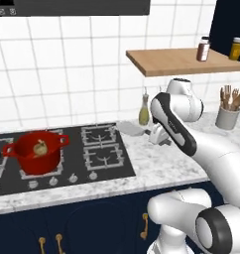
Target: Put the potato and onion in the pot. Retrieve the spatula and lightly stir the vegetables in the pot.
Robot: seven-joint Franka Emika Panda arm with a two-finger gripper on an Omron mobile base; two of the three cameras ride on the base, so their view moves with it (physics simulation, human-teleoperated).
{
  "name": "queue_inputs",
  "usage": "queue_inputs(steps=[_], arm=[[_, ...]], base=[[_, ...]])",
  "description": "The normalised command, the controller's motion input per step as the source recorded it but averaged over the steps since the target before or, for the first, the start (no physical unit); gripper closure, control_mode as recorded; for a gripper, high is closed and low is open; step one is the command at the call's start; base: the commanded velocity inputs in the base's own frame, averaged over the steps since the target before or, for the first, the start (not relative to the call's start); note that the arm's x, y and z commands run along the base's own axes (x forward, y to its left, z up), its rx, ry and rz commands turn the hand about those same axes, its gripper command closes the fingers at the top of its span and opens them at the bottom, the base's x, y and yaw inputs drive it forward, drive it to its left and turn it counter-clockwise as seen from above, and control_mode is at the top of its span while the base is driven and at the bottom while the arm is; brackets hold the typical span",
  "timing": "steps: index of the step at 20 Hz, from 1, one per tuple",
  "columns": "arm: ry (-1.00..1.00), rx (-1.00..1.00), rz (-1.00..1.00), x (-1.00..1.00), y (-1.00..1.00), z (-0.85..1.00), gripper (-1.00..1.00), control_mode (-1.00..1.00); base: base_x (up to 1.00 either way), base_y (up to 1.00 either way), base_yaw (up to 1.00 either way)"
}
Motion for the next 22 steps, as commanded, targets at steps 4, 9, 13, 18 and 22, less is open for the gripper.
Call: queue_inputs(steps=[4, 9, 13, 18, 22], arm=[[0.0, 0.0, 0.0, 0.0, 0.0, 0.0, 1.0, 1.0], [0.0, 0.0, 0.0, 0.0, 0.0, 0.0, 1.0, 1.0], [0.0, 0.0, 0.0, 0.0, 0.0, 0.0, 1.0, 1.0], [0.0, 0.0, 0.0, 0.0, 0.0, 0.0, 1.0, 1.0], [0.0, 0.0, 0.0, 0.0, 0.0, 0.0, 1.0, 1.0]], base=[[0.01, 1.0, 0.0], [0.03, 1.0, 0.0], [0.29, 1.0, -0.09], [0.33, 0.89, -0.13], [0.27, 0.35, -0.11]])
